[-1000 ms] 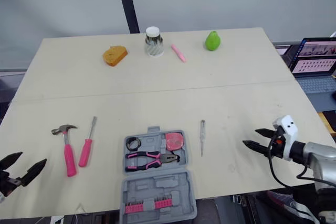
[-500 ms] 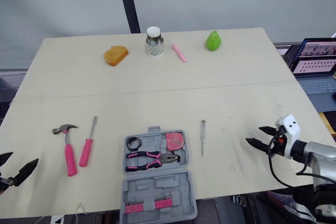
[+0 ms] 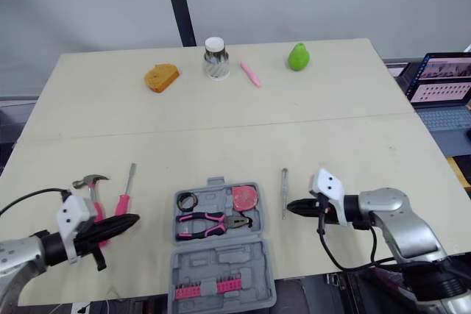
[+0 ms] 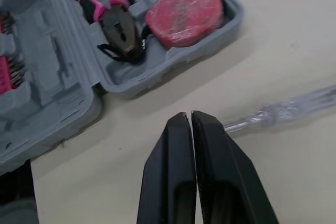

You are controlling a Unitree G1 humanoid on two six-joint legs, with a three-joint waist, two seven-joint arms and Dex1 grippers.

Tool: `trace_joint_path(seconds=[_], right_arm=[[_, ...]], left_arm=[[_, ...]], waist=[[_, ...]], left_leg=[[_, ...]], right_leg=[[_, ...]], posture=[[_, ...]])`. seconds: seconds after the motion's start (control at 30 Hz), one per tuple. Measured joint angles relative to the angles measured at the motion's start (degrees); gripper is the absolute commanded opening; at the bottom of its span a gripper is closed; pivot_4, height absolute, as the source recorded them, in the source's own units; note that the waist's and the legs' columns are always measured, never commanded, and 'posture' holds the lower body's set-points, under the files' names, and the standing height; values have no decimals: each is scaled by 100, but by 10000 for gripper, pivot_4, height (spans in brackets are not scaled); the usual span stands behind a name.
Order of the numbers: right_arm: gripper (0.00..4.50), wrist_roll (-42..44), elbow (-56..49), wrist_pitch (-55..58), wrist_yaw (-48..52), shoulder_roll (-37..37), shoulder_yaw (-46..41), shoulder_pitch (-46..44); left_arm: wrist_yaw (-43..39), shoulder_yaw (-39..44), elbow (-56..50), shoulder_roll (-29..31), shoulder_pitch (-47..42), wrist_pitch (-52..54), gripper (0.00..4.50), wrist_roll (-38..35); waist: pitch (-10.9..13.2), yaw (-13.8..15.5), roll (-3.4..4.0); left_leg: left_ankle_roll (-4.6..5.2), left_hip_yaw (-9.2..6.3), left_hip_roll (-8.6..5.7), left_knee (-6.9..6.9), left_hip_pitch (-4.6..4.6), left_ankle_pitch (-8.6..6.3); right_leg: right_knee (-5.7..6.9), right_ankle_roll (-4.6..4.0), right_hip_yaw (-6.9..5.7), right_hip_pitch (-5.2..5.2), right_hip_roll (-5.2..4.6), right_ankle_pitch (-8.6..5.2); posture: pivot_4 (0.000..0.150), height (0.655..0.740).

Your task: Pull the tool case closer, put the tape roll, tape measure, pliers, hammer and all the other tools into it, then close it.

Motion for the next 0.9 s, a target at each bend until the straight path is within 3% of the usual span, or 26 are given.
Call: trace_joint_path(seconds=[0.27,0.9], right_arm=[[127,-445,-533,256,15,-71,869,-130],[127,-995,-445,335,71,94,1702,-588]], left_arm=[[-96,-1076,-208,64,16,410,470,343],[226,-1745,-103,-270,-139,376,470,971]], waist=[[0,6,-1],[-2,142,-3]], left_leg=[[0,0,0,1,0,2],[4,-1,-3,8,0,7]], right_leg=[[-1,0,0,0,2,0],[1,1,0,3,-2,0]], posture=[[1500,7400],[1500,7400]])
